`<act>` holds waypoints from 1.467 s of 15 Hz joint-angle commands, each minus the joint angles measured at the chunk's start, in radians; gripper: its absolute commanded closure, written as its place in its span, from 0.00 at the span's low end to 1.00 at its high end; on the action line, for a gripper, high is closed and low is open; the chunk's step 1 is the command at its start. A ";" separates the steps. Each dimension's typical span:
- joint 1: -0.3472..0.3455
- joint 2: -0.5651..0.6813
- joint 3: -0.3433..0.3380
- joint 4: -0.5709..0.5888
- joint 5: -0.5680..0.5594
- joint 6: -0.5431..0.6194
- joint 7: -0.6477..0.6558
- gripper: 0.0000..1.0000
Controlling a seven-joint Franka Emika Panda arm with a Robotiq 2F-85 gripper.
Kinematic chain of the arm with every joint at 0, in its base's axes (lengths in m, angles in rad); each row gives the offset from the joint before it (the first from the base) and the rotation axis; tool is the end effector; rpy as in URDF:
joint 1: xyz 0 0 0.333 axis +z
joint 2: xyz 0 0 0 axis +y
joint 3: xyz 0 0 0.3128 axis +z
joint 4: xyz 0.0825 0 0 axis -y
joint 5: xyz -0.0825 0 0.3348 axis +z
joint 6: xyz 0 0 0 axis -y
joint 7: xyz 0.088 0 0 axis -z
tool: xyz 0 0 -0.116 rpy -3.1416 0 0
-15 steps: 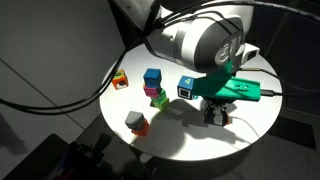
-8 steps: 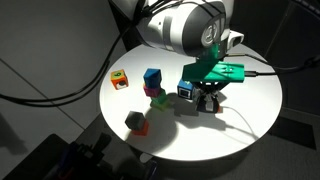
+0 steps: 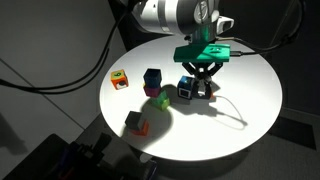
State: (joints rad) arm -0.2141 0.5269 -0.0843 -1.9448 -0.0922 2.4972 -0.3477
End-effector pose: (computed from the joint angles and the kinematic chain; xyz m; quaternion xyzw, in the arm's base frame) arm 0.5669 -0.1715 0.2379 0.9965 0.0670 -0.0033 0.0508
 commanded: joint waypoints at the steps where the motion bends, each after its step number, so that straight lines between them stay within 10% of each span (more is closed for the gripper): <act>1: 0.038 0.043 -0.013 0.103 -0.007 -0.097 0.106 0.94; 22: 0.143 0.175 -0.029 0.302 -0.022 -0.219 0.342 0.94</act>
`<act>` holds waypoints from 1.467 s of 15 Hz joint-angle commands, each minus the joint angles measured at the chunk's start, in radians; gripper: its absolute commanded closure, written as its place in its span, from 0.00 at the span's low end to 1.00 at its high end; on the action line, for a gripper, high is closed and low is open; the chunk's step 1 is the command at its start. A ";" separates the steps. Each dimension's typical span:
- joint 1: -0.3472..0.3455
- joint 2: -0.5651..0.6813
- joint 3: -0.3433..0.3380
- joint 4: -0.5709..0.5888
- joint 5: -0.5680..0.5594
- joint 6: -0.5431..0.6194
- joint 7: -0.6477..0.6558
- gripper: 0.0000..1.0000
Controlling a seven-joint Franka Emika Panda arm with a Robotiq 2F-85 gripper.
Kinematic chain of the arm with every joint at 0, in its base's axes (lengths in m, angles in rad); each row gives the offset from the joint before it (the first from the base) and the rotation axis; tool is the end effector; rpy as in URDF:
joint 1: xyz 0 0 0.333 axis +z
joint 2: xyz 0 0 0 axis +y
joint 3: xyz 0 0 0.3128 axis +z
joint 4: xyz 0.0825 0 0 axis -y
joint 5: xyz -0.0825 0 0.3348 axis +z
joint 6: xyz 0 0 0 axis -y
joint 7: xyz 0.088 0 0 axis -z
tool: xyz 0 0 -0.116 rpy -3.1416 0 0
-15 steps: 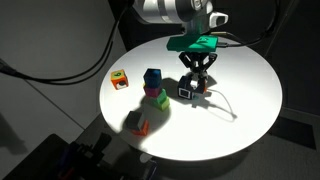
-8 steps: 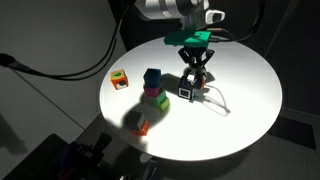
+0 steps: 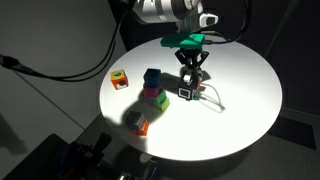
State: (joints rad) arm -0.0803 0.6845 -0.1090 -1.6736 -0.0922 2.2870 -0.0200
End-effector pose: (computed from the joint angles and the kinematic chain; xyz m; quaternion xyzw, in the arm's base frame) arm 0.6261 -0.1145 0.2246 0.9962 -0.0420 -0.0412 0.0645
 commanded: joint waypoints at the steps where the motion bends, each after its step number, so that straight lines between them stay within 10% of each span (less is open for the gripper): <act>1: 0.010 0.020 -0.003 0.029 -0.023 0.002 0.006 0.95; 16: 0.019 0.060 0.001 0.048 -0.038 0.055 -0.005 0.94; 17: 0.018 0.061 0.002 0.049 -0.037 0.052 -0.005 0.66; 22: 0.012 0.060 0.002 0.051 -0.035 0.037 -0.013 0.28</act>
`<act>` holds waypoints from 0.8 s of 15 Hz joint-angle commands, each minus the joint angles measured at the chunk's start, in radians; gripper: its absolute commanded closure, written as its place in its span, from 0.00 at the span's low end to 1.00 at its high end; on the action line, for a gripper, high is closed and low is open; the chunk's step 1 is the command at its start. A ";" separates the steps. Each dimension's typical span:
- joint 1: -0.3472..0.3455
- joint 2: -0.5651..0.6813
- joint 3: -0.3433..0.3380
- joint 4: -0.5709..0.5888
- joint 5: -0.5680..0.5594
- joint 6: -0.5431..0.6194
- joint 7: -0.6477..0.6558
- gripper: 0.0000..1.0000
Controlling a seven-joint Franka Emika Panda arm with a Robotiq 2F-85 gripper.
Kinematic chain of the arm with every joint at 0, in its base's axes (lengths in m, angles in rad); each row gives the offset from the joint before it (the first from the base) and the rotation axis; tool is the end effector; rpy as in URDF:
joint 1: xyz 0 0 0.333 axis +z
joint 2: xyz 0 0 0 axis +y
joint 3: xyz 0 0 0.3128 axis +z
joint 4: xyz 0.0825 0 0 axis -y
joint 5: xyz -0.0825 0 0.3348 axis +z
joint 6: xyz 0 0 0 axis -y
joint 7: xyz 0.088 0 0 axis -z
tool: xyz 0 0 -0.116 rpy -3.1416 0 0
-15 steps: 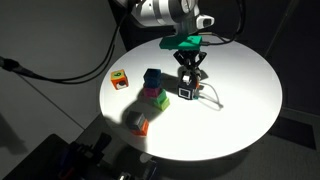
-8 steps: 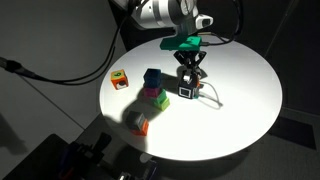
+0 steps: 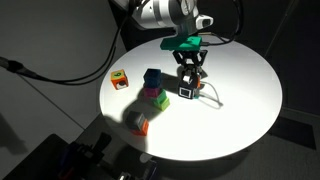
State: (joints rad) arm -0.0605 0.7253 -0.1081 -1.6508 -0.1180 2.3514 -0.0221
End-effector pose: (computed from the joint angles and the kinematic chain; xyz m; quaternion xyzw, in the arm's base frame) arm 0.6382 -0.1021 0.2124 0.9968 -0.0180 -0.0186 0.0759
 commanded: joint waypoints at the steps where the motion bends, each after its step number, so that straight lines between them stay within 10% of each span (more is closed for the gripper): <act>1: -0.009 0.018 0.001 0.028 -0.009 -0.030 -0.013 0.21; 4: -0.011 0.013 -0.002 0.020 -0.011 -0.046 -0.014 0.01; 12: -0.030 -0.014 0.004 -0.002 -0.002 -0.063 -0.039 0.00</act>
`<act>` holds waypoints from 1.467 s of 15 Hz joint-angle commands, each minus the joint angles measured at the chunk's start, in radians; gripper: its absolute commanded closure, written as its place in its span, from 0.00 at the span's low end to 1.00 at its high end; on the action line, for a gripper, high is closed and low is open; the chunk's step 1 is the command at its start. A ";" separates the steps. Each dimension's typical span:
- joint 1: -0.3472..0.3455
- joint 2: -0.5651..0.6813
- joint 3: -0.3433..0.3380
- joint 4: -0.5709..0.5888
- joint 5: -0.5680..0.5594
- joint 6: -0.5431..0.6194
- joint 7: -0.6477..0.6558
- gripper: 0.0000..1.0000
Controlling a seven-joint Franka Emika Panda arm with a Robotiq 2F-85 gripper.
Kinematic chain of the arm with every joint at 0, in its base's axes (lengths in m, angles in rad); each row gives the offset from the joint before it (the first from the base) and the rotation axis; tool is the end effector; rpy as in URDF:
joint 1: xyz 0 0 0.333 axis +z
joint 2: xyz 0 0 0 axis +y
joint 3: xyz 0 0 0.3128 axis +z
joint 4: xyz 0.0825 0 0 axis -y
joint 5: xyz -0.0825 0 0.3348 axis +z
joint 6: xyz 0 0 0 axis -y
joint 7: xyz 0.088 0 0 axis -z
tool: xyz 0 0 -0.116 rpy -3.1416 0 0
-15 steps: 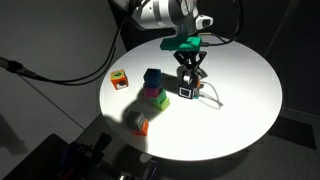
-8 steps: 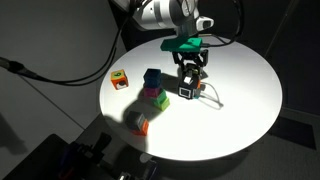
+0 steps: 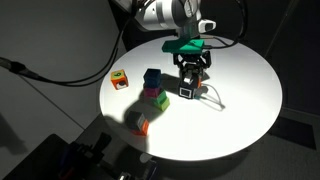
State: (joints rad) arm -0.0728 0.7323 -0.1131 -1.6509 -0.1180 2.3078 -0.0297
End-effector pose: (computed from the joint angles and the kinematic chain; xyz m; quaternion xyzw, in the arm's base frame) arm 0.6303 -0.1129 0.2046 0.9958 -0.0236 -0.0448 0.0760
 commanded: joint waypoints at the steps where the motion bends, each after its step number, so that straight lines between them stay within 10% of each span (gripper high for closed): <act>1: -0.024 -0.024 0.013 -0.004 0.001 -0.015 -0.042 0.00; 22: -0.123 -0.070 0.113 -0.047 0.121 0.090 -0.271 0.00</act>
State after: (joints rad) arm -0.1897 0.6991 0.0027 -1.6539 -0.0027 2.3590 -0.3018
